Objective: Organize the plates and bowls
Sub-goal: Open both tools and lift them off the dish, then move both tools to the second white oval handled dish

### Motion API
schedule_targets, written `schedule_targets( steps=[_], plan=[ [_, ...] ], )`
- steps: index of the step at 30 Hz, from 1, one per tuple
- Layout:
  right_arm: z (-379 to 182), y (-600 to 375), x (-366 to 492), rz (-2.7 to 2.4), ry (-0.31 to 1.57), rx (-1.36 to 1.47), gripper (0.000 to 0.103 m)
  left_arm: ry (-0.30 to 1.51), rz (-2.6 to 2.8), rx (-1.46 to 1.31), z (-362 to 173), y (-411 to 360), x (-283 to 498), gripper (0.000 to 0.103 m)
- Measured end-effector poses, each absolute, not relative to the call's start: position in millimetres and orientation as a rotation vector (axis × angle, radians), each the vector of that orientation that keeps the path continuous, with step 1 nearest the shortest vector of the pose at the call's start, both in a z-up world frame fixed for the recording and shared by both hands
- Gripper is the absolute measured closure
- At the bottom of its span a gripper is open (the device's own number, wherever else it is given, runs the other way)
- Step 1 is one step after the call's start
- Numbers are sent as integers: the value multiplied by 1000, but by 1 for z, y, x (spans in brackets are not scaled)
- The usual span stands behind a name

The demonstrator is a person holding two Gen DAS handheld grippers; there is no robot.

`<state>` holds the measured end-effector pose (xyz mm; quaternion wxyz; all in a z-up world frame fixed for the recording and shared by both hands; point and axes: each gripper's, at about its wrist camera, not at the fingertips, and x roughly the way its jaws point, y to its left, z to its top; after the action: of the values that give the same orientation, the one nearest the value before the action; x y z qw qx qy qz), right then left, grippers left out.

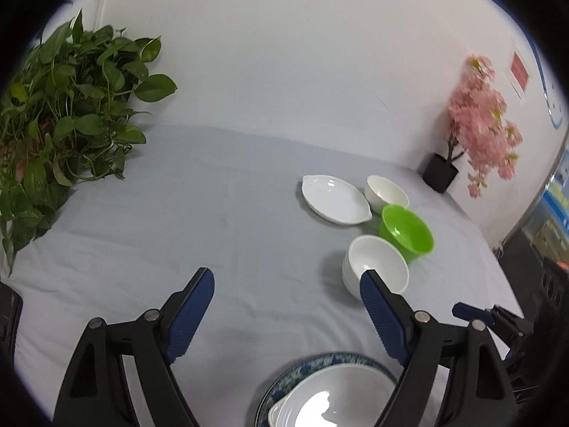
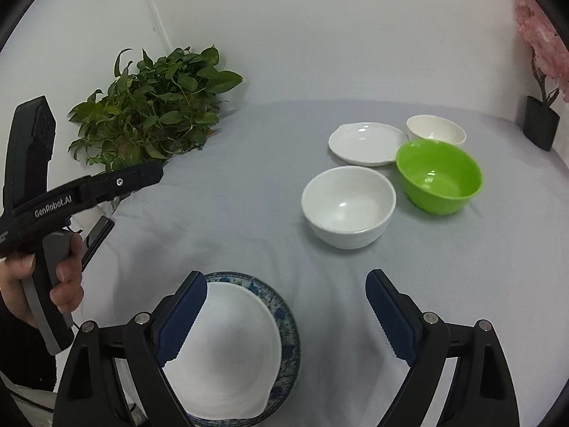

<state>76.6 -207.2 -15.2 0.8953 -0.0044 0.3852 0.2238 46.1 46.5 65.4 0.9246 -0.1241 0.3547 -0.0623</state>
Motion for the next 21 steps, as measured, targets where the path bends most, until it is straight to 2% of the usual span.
schedule_targets(
  steps=[11,17,21],
  plan=[
    [37,-269,159,395,712,111,12,845,-270,-307,63,48,147,19],
    [76,-278,240,398,686,5,12,958,-338,-378,35,35,217,19],
    [87,-269,316,432,762,-64,12,1031,-380,-426,14,22,258,20]
  ],
)
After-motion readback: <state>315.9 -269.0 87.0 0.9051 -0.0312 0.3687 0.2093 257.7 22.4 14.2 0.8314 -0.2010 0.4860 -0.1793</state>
